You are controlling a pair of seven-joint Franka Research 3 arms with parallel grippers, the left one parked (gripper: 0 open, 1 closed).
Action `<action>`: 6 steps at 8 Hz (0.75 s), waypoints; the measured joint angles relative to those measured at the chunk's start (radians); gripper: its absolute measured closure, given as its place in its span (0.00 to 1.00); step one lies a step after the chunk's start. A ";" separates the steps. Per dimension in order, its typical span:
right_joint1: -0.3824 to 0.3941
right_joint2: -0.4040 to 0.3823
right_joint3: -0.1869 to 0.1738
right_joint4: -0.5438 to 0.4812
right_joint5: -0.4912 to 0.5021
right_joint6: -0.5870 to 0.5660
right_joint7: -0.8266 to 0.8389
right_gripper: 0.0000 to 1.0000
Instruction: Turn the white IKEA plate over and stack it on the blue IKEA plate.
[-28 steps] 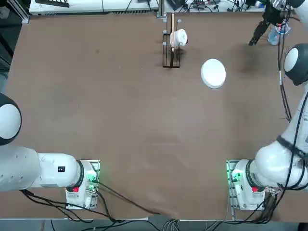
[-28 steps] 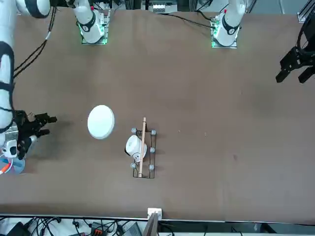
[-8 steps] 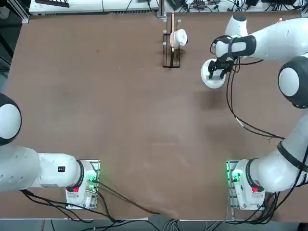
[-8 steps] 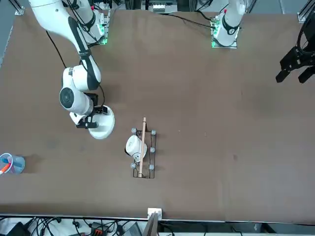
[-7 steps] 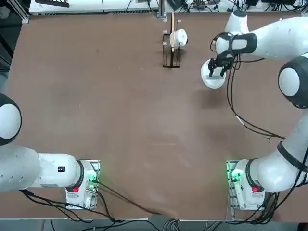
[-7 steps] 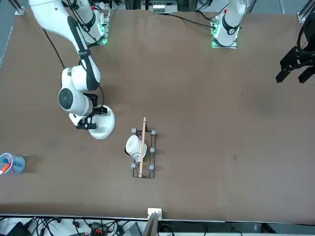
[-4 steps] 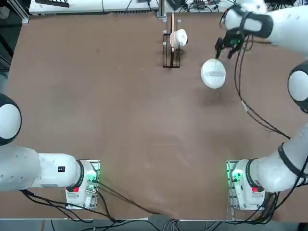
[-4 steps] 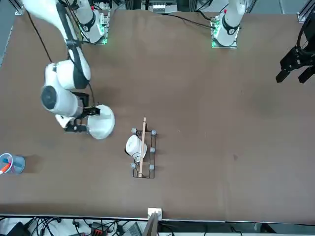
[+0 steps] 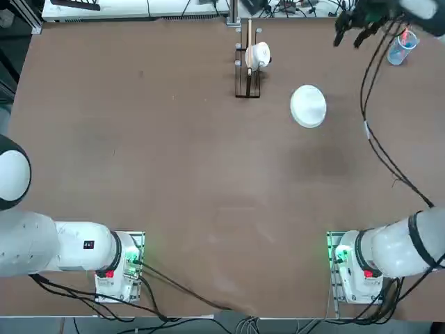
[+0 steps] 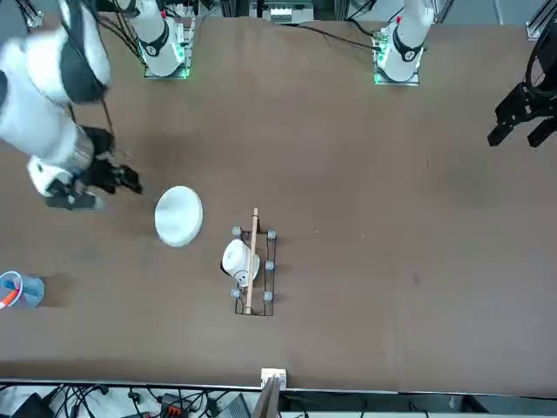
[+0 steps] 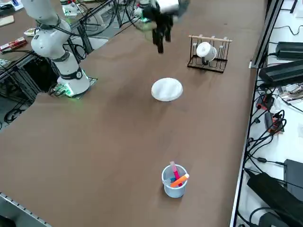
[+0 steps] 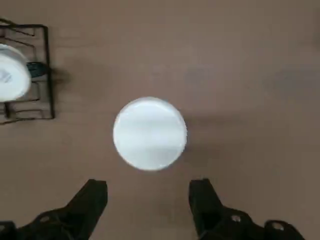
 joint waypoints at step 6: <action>-0.026 0.034 -0.003 0.283 -0.039 -0.264 0.000 0.00</action>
